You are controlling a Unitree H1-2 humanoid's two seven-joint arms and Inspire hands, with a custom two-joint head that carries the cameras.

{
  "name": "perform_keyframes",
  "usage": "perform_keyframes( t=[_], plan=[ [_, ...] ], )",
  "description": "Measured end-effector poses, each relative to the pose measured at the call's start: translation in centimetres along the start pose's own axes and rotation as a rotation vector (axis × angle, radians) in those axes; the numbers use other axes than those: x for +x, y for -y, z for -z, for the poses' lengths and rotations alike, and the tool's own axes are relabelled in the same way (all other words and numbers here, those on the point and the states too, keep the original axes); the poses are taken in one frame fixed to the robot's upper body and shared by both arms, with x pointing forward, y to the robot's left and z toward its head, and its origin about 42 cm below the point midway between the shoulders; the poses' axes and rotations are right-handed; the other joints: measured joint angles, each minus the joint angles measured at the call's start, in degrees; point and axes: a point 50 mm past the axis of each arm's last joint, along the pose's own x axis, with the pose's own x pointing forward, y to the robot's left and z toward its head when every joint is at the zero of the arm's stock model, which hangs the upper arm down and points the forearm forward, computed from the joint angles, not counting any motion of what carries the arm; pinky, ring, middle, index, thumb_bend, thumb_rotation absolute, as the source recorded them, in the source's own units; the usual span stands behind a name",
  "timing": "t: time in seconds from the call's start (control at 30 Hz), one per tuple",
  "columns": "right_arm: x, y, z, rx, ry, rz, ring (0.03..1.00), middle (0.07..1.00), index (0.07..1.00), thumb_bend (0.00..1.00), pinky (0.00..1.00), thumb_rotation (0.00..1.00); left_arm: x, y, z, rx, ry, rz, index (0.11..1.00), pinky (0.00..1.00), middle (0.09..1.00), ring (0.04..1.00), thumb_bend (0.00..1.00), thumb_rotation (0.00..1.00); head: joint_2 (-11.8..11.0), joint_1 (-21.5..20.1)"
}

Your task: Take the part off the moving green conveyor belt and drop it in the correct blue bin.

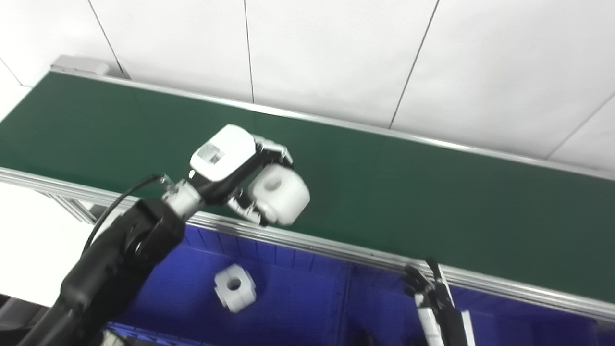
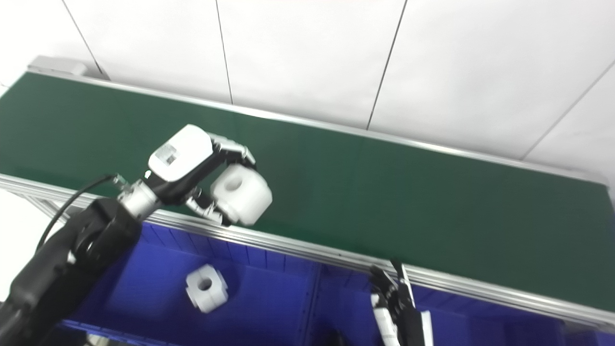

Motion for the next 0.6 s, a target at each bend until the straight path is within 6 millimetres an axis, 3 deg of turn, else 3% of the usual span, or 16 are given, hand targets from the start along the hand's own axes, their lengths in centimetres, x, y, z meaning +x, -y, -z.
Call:
perform_keyframes(
  t=[0.17, 0.3, 0.6],
  plan=[
    [0.1, -0.5, -0.3, -0.011, -0.006, -0.007, 0.821, 0.814, 0.962, 0.75, 0.82, 0.78, -3.0, 2.3, -2.7, -0.029, -0.041, 0.060, 0.466, 0.45, 0.512, 0.506, 0.52, 0.00, 1.4, -1.9],
    [0.3, -0.9, -0.8, -0.004, -0.006, -0.006, 0.821, 0.812, 0.957, 0.77, 0.82, 0.78, -4.6, 4.6, -3.7, -0.082, -0.086, 0.121, 0.467, 0.47, 0.515, 0.517, 0.52, 0.00, 1.9, -2.6],
    [0.4, -1.3, -1.4, -0.001, 0.000, -0.005, 0.820, 0.806, 0.955, 0.77, 0.81, 0.78, -5.5, 8.8, -2.2, -0.083, -0.154, 0.257, 0.461, 0.44, 0.521, 0.495, 0.52, 0.00, 2.6, -3.6]
  ],
)
